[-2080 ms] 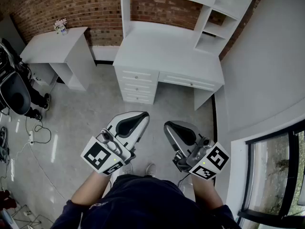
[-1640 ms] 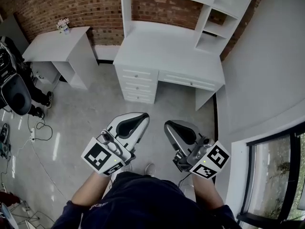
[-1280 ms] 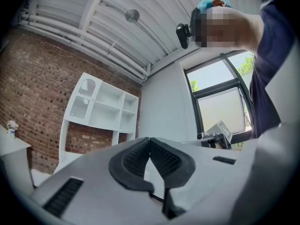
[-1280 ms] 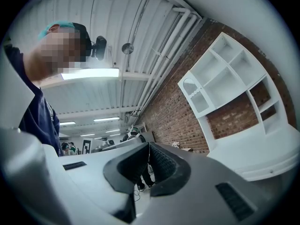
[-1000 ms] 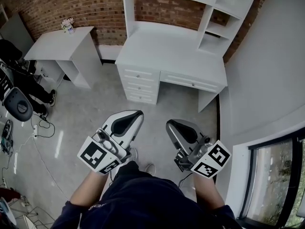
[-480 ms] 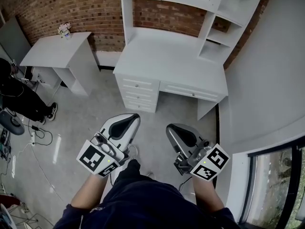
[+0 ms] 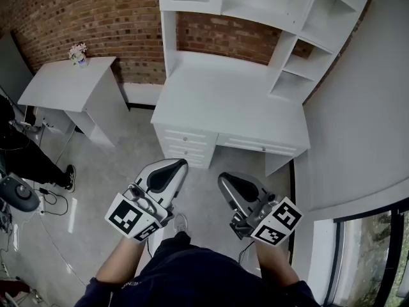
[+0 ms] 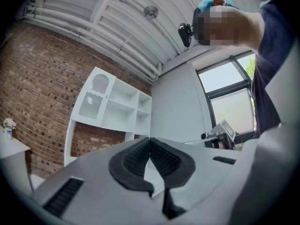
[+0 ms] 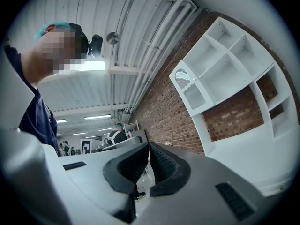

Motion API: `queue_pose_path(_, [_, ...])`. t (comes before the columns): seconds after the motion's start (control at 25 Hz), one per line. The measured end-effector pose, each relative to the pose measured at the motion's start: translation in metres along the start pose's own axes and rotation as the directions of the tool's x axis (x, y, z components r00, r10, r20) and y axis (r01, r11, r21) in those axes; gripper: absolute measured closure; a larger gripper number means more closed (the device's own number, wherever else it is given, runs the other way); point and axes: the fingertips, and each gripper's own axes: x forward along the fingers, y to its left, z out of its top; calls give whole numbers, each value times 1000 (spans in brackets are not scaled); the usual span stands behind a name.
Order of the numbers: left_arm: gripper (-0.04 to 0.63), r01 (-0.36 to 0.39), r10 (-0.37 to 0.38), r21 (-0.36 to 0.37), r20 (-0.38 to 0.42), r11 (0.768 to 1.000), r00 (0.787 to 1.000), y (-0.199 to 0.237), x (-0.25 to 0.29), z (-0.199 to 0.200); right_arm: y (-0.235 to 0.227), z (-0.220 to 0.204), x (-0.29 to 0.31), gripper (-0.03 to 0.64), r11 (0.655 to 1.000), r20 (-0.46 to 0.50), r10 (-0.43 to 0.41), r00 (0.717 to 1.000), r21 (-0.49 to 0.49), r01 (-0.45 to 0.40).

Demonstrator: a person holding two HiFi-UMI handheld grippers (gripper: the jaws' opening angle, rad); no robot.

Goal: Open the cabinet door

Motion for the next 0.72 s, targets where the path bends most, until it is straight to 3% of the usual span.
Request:
queue_pose_path(0.36, [588, 45, -45, -21, -2, 999, 999, 88, 23, 3, -43, 9, 79, 591, 998, 1, -56, 998, -11, 56])
queue_pose_path(0.72, [588, 77, -78, -32, -9, 996, 997, 141, 39, 2, -71, 10, 124, 591, 996, 6, -95, 996, -3, 95])
